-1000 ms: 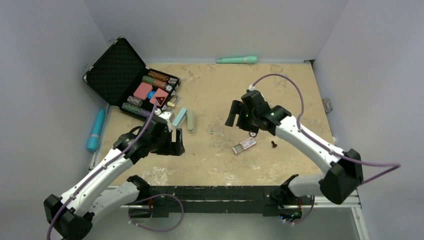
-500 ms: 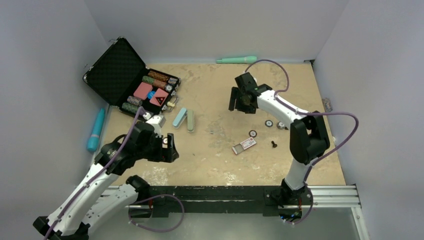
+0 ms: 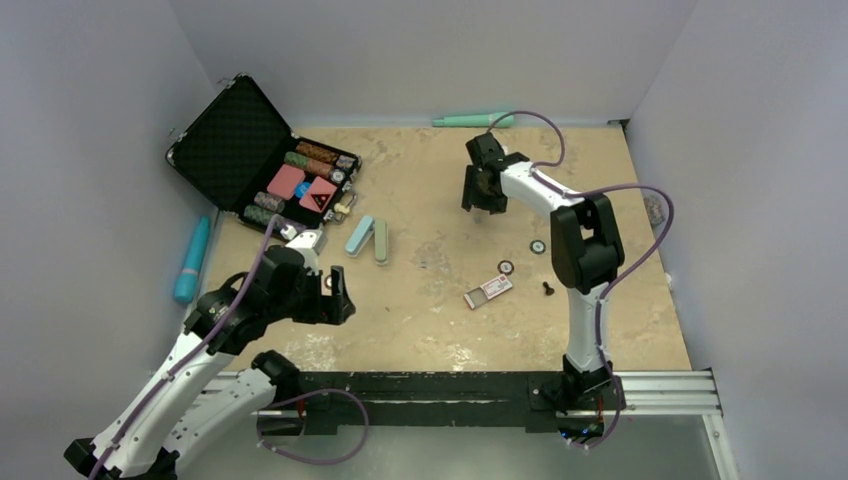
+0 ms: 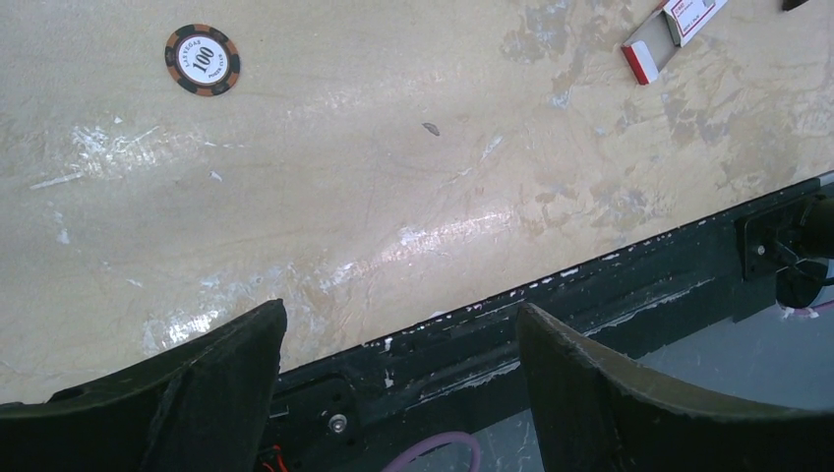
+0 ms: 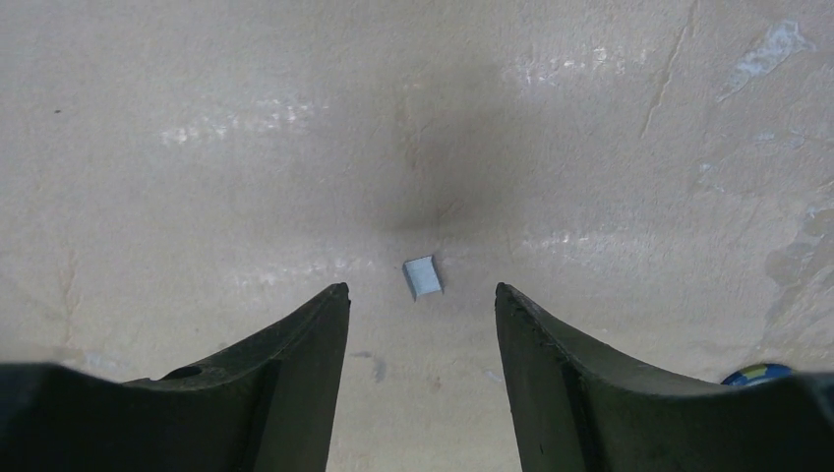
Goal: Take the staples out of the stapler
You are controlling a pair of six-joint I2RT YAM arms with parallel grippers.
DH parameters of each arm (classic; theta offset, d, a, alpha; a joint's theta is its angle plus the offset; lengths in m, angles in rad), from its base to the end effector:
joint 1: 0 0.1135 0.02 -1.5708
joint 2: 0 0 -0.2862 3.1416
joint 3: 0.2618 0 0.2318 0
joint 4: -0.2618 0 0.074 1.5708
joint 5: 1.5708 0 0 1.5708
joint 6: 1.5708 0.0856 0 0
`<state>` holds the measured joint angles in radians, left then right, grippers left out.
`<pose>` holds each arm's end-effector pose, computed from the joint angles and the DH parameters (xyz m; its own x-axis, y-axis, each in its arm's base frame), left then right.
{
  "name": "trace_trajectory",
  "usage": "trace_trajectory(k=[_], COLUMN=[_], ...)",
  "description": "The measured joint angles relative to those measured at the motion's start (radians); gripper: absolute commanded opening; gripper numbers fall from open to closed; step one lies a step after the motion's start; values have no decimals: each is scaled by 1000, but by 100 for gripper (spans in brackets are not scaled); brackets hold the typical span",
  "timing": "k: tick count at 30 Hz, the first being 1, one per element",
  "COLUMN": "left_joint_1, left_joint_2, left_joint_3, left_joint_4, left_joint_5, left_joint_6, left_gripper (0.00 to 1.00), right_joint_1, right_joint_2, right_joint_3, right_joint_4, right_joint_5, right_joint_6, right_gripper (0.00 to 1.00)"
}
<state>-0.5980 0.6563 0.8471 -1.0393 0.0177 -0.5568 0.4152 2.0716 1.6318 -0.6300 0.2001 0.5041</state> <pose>0.0878 -0.0616 0.2698 -0.8290 -0.0746 -0.5542 0.1584 0.9192 -0.3606 0.4290 0.1705 0.1850 -0.8515 0.1420 -0.5048 0.1180 0.9898 0.0793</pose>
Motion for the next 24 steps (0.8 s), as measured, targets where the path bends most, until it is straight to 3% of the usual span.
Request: trace_trajectory(k=[10, 24], left_joint_1=[0, 0], left_joint_2=[-4, -4], left_joint_3=[0, 0], left_joint_4=[0, 0], left_joint_5=[-27, -33], left_joint_6=[0, 0], left_gripper=[88, 87], right_joint_1=[-10, -10], right_joint_2=[25, 37], right_joint_3=[-12, -21], right_joint_4=[5, 14], right_joint_5=[-11, -32], right_joint_6=[-23, -33], right_gripper=[49, 46])
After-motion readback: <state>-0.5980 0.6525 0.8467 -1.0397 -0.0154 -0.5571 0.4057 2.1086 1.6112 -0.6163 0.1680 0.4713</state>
